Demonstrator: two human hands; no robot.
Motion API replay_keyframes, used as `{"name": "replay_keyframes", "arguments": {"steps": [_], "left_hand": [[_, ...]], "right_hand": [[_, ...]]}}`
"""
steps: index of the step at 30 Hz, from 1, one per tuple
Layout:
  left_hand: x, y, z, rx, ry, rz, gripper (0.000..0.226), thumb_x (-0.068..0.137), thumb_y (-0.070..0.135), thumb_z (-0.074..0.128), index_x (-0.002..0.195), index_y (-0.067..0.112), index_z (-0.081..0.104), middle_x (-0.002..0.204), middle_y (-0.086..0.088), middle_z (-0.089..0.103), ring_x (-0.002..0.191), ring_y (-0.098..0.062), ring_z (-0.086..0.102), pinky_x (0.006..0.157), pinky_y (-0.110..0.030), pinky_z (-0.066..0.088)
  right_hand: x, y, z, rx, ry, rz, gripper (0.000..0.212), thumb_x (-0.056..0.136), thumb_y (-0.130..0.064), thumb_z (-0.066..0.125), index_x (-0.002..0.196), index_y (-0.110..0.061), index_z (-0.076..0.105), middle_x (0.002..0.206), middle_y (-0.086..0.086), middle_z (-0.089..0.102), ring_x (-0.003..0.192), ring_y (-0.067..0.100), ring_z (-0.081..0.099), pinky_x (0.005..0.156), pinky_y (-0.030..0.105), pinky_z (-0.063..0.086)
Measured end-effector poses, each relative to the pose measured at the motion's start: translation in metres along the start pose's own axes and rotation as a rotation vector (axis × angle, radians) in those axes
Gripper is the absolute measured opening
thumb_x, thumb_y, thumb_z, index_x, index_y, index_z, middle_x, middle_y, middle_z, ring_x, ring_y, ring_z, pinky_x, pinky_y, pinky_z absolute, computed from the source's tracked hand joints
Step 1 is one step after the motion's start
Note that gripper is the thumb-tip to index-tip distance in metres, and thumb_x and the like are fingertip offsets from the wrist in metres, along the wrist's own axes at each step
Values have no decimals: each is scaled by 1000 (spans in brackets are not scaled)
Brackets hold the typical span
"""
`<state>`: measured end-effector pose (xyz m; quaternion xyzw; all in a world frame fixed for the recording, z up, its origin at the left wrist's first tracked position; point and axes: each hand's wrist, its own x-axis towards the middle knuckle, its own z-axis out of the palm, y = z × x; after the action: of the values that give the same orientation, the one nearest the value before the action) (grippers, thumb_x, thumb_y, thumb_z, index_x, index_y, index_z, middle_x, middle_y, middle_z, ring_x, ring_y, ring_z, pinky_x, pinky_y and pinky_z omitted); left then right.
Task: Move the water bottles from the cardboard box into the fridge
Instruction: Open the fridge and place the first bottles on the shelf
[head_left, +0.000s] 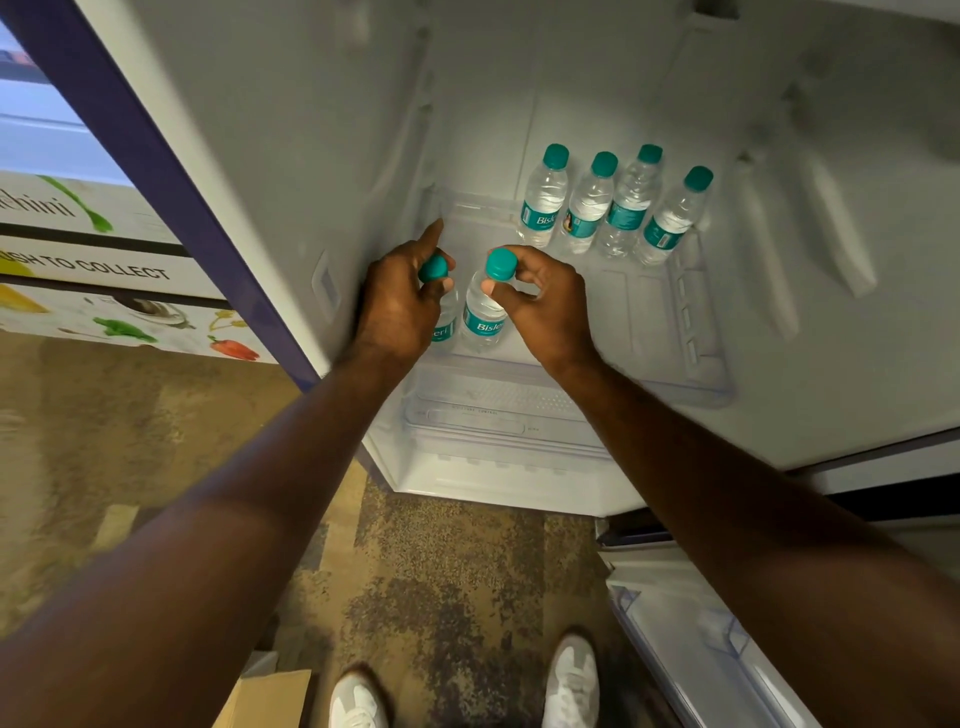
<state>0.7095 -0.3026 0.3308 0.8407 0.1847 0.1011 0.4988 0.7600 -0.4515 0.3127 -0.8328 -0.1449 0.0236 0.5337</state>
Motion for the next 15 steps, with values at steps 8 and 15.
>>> {"name": "replay_keyframes", "arguments": {"steps": [8, 15], "left_hand": [[-6, -5, -3, 32, 6, 12, 54, 100, -6, 50, 150, 13, 44, 120, -6, 58, 95, -7, 54, 79, 2, 43], [-6, 1, -4, 19, -67, -8, 64, 98, -8, 55, 154, 19, 39, 119, -3, 61, 106, -9, 56, 92, 2, 39]], "right_hand": [[-7, 7, 7, -5, -70, -6, 42, 89, -11, 74, 130, -9, 62, 131, 6, 66, 120, 21, 60, 103, 38, 52], [-4, 10, 5, 22, -118, -11, 38, 90, -12, 73, 126, -10, 62, 129, 5, 66, 120, 19, 58, 102, 37, 52]]}}
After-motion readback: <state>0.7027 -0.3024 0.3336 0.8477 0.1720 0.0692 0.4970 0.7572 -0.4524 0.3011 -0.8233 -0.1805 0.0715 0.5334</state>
